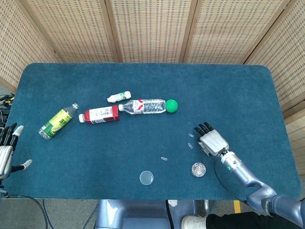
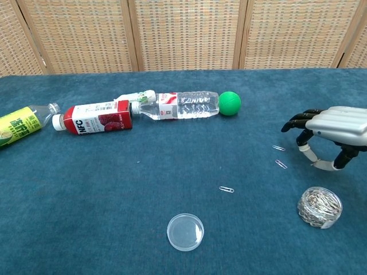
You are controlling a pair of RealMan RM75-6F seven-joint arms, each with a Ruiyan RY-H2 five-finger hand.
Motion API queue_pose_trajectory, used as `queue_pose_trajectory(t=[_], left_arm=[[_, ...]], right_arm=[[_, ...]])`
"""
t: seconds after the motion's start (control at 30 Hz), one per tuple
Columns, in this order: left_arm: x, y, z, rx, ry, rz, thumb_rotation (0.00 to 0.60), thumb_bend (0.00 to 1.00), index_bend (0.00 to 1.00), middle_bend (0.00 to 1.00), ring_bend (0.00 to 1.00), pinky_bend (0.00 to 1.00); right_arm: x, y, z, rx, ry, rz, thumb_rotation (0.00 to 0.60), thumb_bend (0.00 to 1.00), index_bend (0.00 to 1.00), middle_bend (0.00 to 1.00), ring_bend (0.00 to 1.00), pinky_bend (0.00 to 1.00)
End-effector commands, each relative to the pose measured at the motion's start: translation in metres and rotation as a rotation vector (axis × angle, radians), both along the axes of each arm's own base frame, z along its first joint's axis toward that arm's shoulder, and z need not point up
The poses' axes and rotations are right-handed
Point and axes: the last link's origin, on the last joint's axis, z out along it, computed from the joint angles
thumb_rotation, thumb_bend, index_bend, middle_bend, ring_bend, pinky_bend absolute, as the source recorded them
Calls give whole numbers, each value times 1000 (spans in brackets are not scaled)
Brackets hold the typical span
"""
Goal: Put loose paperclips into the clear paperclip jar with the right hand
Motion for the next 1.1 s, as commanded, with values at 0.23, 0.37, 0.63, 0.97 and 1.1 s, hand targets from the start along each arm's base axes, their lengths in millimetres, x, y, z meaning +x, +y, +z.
queue_pose_trajectory(t=[0.23, 0.37, 0.63, 0.97, 1.1], left_arm=[[1, -1, 0, -1, 0, -3, 600, 0, 0, 0, 0, 0], [2, -2, 0, 1, -1, -8, 600, 0, 0, 0, 0, 0], [3, -3, 0, -1, 0, -12, 600, 0, 0, 0, 0, 0], [2, -3, 1, 2, -5, -11, 600, 0, 0, 0, 0, 0], [2, -2, 2, 3, -7, -10, 600, 0, 0, 0, 0, 0]], right_arm=[[23, 24, 24, 9, -94, 87, 600, 846, 604, 96, 0, 0], [31, 47, 30, 56, -127, 139, 600, 846, 604, 99, 0, 0], [36, 70, 22, 124, -133, 174, 600, 846, 604, 99, 0, 0], [32, 72, 6, 140, -104, 165, 600, 845, 604, 100, 0, 0], [29, 72, 1, 145, -98, 155, 600, 846, 604, 100, 0, 0]])
